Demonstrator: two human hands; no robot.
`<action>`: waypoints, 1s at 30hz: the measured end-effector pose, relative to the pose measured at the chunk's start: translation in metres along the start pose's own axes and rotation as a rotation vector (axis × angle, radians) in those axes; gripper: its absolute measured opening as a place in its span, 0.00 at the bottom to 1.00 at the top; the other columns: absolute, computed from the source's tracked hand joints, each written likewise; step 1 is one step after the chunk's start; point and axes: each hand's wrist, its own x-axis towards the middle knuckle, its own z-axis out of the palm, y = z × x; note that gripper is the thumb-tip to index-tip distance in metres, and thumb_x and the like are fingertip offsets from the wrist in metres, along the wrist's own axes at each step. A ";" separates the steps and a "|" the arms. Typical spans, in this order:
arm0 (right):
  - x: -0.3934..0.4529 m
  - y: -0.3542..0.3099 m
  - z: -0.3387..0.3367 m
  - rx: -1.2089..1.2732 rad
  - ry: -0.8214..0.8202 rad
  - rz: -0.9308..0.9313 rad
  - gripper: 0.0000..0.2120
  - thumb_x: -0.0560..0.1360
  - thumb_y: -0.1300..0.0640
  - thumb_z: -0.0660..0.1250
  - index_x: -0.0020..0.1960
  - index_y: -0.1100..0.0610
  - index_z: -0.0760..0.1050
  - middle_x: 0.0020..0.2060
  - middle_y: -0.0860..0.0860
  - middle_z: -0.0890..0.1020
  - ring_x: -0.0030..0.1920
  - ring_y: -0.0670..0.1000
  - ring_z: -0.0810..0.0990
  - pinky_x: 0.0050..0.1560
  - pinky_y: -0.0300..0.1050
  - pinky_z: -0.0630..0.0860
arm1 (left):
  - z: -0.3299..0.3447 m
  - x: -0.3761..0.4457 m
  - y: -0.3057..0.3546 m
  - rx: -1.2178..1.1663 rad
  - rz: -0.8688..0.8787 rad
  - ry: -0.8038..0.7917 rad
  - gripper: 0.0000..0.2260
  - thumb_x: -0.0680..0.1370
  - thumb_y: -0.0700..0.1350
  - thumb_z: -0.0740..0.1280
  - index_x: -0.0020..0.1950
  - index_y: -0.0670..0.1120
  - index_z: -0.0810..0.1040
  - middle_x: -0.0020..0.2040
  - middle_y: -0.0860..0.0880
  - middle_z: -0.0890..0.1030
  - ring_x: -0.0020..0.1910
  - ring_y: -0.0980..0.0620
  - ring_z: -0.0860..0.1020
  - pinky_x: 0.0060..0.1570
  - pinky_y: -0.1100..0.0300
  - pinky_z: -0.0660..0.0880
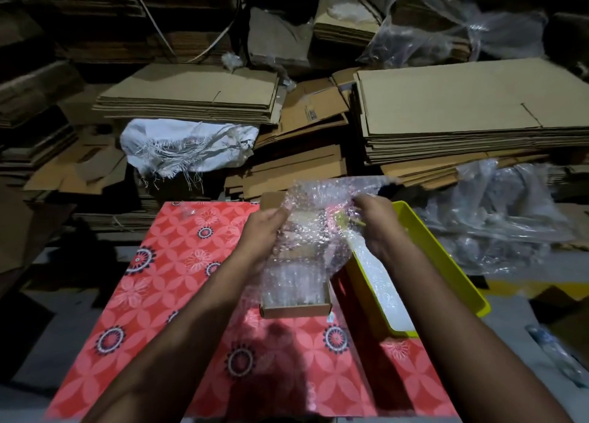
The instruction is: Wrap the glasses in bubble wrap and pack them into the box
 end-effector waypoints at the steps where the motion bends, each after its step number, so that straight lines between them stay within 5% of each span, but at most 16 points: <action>1: 0.002 -0.004 0.004 0.061 -0.024 0.085 0.08 0.80 0.61 0.64 0.43 0.57 0.78 0.36 0.53 0.79 0.33 0.51 0.77 0.32 0.43 0.73 | 0.001 -0.001 0.001 -0.042 -0.035 -0.021 0.13 0.81 0.53 0.66 0.49 0.43 0.81 0.43 0.40 0.80 0.29 0.50 0.68 0.29 0.58 0.63; 3: 0.003 -0.009 0.009 0.181 -0.127 0.228 0.12 0.83 0.53 0.61 0.48 0.59 0.78 0.39 0.54 0.81 0.33 0.52 0.81 0.31 0.44 0.79 | 0.005 -0.005 0.007 -0.071 -0.080 -0.052 0.14 0.82 0.53 0.64 0.56 0.43 0.80 0.46 0.41 0.81 0.32 0.50 0.71 0.32 0.56 0.69; 6: -0.007 -0.014 0.004 0.279 -0.449 0.310 0.22 0.81 0.41 0.59 0.57 0.58 0.80 0.49 0.58 0.85 0.44 0.56 0.86 0.45 0.51 0.84 | 0.007 -0.005 0.018 -0.168 -0.070 -0.005 0.13 0.84 0.50 0.62 0.61 0.43 0.77 0.53 0.40 0.82 0.43 0.46 0.78 0.46 0.53 0.79; 9: -0.013 -0.007 -0.005 -0.029 -0.638 0.157 0.21 0.72 0.46 0.73 0.59 0.57 0.80 0.54 0.57 0.84 0.53 0.57 0.85 0.53 0.58 0.81 | 0.003 -0.001 0.030 -0.207 -0.071 0.069 0.19 0.83 0.53 0.63 0.68 0.42 0.73 0.66 0.37 0.77 0.63 0.36 0.76 0.59 0.48 0.72; 11: -0.013 -0.002 -0.004 -0.158 -0.642 0.026 0.18 0.71 0.56 0.76 0.58 0.62 0.80 0.49 0.59 0.84 0.46 0.55 0.85 0.48 0.55 0.81 | -0.001 0.003 0.038 -0.214 -0.043 0.066 0.18 0.82 0.54 0.63 0.66 0.42 0.74 0.63 0.38 0.80 0.62 0.38 0.78 0.63 0.43 0.73; 15: -0.016 -0.019 0.003 -0.092 -0.526 -0.151 0.08 0.80 0.67 0.64 0.56 0.61 0.79 0.36 0.51 0.84 0.35 0.48 0.83 0.42 0.48 0.79 | -0.009 0.001 0.050 -0.133 0.049 -0.099 0.15 0.76 0.51 0.70 0.60 0.48 0.76 0.57 0.48 0.80 0.49 0.51 0.81 0.46 0.52 0.76; 17: -0.018 -0.031 0.002 -0.120 -0.550 -0.247 0.10 0.81 0.67 0.62 0.59 0.61 0.78 0.36 0.51 0.83 0.36 0.49 0.82 0.37 0.42 0.79 | -0.014 0.003 0.044 -0.079 0.085 -0.125 0.22 0.71 0.44 0.75 0.64 0.50 0.75 0.56 0.43 0.82 0.44 0.48 0.83 0.39 0.53 0.76; 19: -0.021 -0.038 -0.003 -0.147 -0.617 -0.323 0.14 0.81 0.69 0.62 0.64 0.61 0.76 0.41 0.50 0.85 0.41 0.49 0.82 0.41 0.40 0.79 | -0.017 0.005 0.039 -0.064 0.158 -0.079 0.27 0.70 0.39 0.77 0.68 0.49 0.75 0.56 0.44 0.84 0.48 0.45 0.84 0.44 0.51 0.80; 22: -0.026 -0.047 -0.009 -0.210 -0.655 -0.444 0.12 0.78 0.70 0.64 0.60 0.64 0.79 0.48 0.52 0.87 0.50 0.54 0.84 0.47 0.43 0.80 | -0.016 0.001 0.046 -0.008 0.351 0.011 0.10 0.72 0.29 0.73 0.47 0.43 0.83 0.41 0.51 0.86 0.40 0.54 0.84 0.41 0.58 0.80; 24: -0.029 -0.050 -0.010 -0.228 -0.655 -0.524 0.07 0.75 0.71 0.68 0.51 0.66 0.82 0.43 0.53 0.87 0.45 0.54 0.84 0.45 0.44 0.81 | -0.016 -0.002 0.052 0.022 0.480 -0.028 0.12 0.70 0.26 0.73 0.37 0.43 0.84 0.35 0.49 0.84 0.35 0.54 0.81 0.36 0.58 0.78; 26: -0.029 -0.049 -0.011 -0.260 -0.650 -0.573 0.07 0.72 0.74 0.70 0.43 0.64 0.82 0.38 0.55 0.85 0.41 0.53 0.84 0.45 0.45 0.80 | -0.018 -0.003 0.052 0.060 0.572 -0.065 0.16 0.69 0.23 0.70 0.33 0.43 0.85 0.43 0.40 0.84 0.44 0.48 0.82 0.42 0.52 0.79; 30: -0.023 -0.038 -0.011 -0.515 -0.540 -0.792 0.09 0.73 0.72 0.67 0.46 0.65 0.85 0.51 0.59 0.84 0.56 0.54 0.82 0.59 0.56 0.78 | -0.025 0.003 0.047 0.117 0.613 -0.027 0.17 0.66 0.18 0.63 0.37 0.36 0.84 0.52 0.52 0.84 0.58 0.51 0.80 0.58 0.54 0.78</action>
